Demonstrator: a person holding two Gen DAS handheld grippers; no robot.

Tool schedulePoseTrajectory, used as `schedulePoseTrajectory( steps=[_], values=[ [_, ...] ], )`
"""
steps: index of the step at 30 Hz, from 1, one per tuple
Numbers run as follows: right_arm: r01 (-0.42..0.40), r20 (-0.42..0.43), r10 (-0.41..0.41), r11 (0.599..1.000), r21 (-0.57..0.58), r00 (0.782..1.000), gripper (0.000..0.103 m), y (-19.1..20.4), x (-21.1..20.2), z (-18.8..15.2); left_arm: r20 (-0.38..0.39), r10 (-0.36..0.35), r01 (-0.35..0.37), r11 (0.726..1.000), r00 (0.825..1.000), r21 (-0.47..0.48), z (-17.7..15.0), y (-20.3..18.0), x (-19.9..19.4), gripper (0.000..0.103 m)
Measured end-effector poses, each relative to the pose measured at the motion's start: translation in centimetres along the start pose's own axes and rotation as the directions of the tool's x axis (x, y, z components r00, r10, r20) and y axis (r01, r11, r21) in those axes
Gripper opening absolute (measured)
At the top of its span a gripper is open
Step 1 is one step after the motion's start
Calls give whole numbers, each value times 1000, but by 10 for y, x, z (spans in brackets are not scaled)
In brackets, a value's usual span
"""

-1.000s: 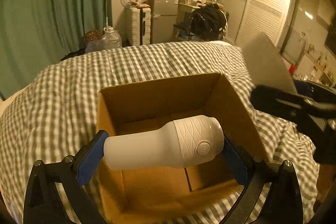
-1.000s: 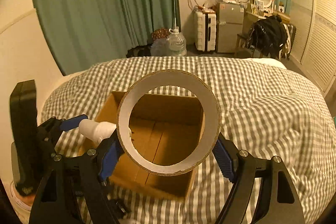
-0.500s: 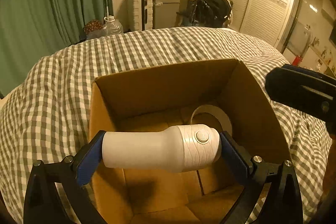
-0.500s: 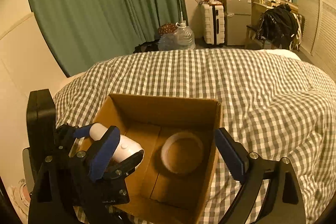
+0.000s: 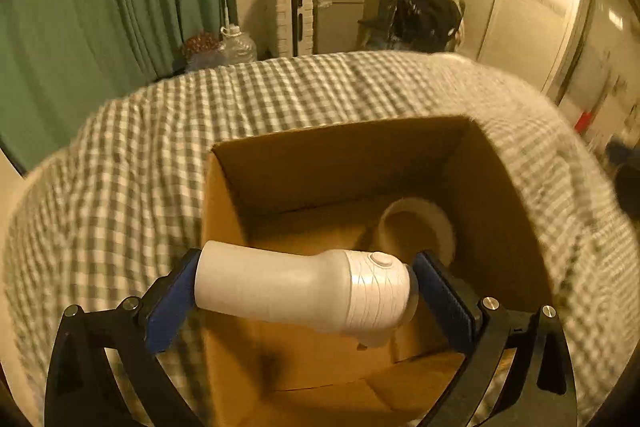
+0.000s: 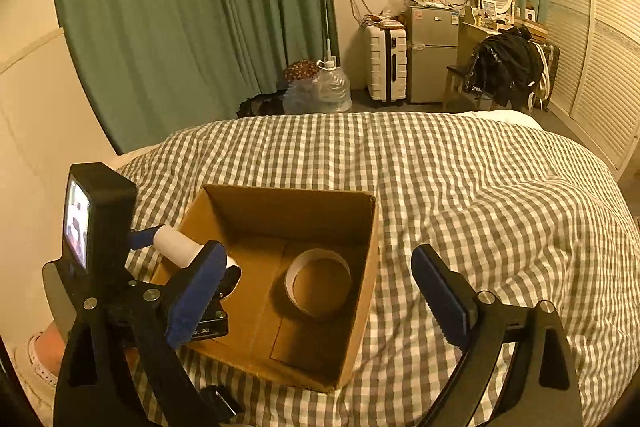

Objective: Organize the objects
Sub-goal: 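Carry the bottle and tape roll into the cardboard box and release both, then withdraw both tools from the box back toward the pile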

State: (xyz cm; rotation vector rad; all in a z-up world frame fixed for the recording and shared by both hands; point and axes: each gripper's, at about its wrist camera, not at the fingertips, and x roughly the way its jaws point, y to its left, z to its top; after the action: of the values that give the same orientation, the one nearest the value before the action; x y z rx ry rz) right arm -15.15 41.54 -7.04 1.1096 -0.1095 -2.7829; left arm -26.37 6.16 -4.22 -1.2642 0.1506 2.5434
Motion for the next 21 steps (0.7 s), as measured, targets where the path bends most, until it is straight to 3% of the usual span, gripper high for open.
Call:
schedulePoseTrajectory(
  steps=[2, 4, 5, 8, 15, 21],
  values=[
    [12, -4, -12, 1000, -4, 1000, 94, -2, 0, -4, -18, -33, 33, 999, 999, -27, 1, 0, 1, 103],
    [24, -12, -24, 1000, -2, 1000, 94, -5, 3, -6, 22, -74, 75, 997, 997, -26, 0, 1, -4, 103],
    [26, -17, -26, 1000, 2, 1000, 94, -8, 5, -9, 49, -68, 69, 997, 997, -17, 0, 0, -8, 103],
    [30, -30, -29, 999, 15, 999, 94, -16, 11, -15, 30, -9, 8, 999, 1000, 44, 2, -7, -4, 103],
    [51, -59, -49, 999, 20, 997, 94, -23, 12, -34, 23, -9, 8, 999, 1000, 40, 3, -12, -13, 103],
    [68, -28, -68, 998, 12, 997, 94, -16, -21, -34, 62, 6, -8, 1000, 998, 29, -7, -12, -60, 103]
  ],
)
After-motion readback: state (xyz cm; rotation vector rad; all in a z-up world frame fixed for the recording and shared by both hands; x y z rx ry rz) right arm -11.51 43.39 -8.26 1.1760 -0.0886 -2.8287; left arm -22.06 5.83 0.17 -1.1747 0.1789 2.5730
